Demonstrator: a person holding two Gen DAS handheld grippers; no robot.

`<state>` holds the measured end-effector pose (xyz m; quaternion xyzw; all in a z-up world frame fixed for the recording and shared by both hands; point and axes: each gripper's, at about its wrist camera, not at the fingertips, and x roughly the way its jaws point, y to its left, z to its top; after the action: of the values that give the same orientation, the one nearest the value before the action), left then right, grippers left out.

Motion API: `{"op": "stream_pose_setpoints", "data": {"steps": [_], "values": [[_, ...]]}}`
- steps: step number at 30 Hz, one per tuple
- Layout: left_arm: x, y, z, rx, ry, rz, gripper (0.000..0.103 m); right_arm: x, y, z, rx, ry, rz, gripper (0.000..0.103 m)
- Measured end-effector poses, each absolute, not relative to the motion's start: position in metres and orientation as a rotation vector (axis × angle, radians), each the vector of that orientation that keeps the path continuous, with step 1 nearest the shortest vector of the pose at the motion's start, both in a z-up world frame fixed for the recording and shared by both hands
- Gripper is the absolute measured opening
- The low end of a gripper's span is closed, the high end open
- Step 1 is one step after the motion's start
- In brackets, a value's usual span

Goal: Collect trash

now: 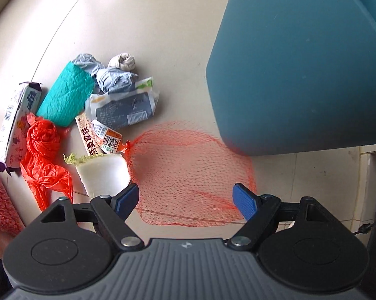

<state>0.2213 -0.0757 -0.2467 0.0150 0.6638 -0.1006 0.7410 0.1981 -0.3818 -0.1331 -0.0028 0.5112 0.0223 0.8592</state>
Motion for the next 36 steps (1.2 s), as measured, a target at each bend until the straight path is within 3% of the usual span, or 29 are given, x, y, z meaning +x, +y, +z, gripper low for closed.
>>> {"op": "stream_pose_setpoints", "data": {"steps": [15, 16, 18, 20, 23, 31, 36], "values": [[0.244, -0.106, -0.354, 0.152, 1.535, -0.246, 0.078, 0.198, -0.377, -0.131, -0.026, 1.077, 0.054, 0.012], [0.245, -0.107, -0.358, 0.164, 1.536, -0.237, 0.072, 0.198, -0.377, -0.131, -0.029, 1.077, 0.055, 0.012], [0.247, -0.109, -0.367, 0.190, 1.567, -0.210, 0.034, 0.198, -0.375, -0.131, -0.033, 1.078, 0.054, 0.012], [0.247, -0.110, -0.372, 0.224, 1.581, -0.188, 0.014, 0.198, -0.374, -0.131, -0.038, 1.077, 0.055, 0.012], [0.243, -0.106, -0.363, 0.226, 1.541, -0.189, 0.005, 0.198, -0.375, -0.132, -0.032, 1.079, 0.056, 0.012], [0.224, -0.074, -0.298, 0.100, 1.470, -0.162, 0.004, 0.197, -0.379, -0.131, -0.016, 1.068, 0.058, 0.012], [0.213, -0.041, -0.288, -0.131, 1.564, -0.191, 0.007, 0.196, -0.382, -0.131, -0.010, 1.069, 0.061, 0.012]]}}
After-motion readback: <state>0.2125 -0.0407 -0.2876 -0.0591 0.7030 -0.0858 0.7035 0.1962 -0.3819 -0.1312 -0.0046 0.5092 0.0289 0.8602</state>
